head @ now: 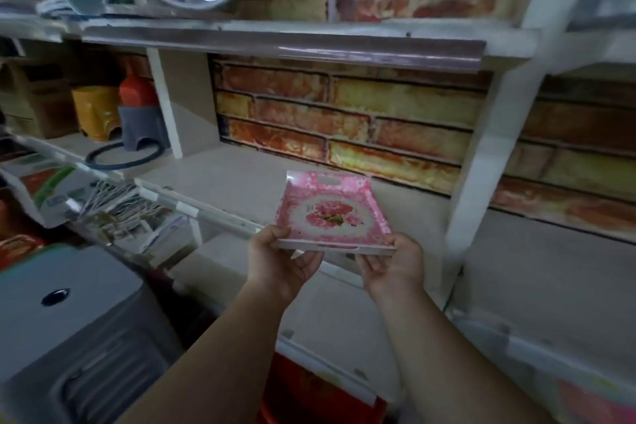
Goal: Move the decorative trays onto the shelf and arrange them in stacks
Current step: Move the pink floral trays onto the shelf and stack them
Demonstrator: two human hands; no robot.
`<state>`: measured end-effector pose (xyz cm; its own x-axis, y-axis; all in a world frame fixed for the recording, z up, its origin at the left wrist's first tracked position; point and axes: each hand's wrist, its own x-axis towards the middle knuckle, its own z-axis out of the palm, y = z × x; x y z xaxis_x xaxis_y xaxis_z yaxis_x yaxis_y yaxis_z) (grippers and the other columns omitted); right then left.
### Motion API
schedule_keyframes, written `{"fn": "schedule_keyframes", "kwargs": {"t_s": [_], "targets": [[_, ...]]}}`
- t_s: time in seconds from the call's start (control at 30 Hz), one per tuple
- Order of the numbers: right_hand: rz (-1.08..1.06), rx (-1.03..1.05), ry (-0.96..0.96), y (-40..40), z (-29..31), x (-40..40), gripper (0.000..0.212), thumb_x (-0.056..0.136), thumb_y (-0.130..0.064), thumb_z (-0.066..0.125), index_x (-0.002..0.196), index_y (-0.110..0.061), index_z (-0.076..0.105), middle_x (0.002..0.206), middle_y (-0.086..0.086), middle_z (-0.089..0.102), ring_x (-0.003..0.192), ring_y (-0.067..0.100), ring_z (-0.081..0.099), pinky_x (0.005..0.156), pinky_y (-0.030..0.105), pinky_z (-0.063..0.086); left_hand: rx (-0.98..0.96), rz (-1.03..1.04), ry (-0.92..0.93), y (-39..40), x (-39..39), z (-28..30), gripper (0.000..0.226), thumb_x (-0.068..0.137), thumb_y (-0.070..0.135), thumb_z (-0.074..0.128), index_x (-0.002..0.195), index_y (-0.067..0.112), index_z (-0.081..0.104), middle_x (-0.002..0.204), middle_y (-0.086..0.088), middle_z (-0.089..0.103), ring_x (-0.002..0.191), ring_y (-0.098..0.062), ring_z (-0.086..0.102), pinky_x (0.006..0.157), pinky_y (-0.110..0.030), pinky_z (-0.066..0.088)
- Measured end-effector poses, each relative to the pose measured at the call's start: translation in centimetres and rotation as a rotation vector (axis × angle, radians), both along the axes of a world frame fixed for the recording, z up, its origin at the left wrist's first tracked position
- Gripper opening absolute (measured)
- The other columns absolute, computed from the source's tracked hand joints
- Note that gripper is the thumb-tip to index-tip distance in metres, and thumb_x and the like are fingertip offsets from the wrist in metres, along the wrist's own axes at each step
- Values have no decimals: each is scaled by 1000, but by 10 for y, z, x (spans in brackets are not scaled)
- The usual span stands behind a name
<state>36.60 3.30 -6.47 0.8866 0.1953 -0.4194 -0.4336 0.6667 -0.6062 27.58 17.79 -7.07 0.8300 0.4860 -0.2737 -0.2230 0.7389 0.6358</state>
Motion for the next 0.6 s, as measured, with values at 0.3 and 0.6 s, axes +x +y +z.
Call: {"fn": "schedule_keyframes", "kwargs": {"t_s": [0.3,0.6], "targets": [[-252,-62,40,21,13,7,9,85,-8,54,81,-14,61,74,5,65,59,19,56,61,26,55,-69,-312,5,45,57,3,57,63,18,65,120,13,67,122,-16,65,114,-44,63,108,-52,53],[-458,-121,41,29,8,15,19,95,-19,71,113,-14,71,91,6,75,82,25,76,71,40,65,-195,-532,72,58,87,-9,32,87,23,62,118,12,63,124,-19,66,120,-45,66,104,-54,56]]}}
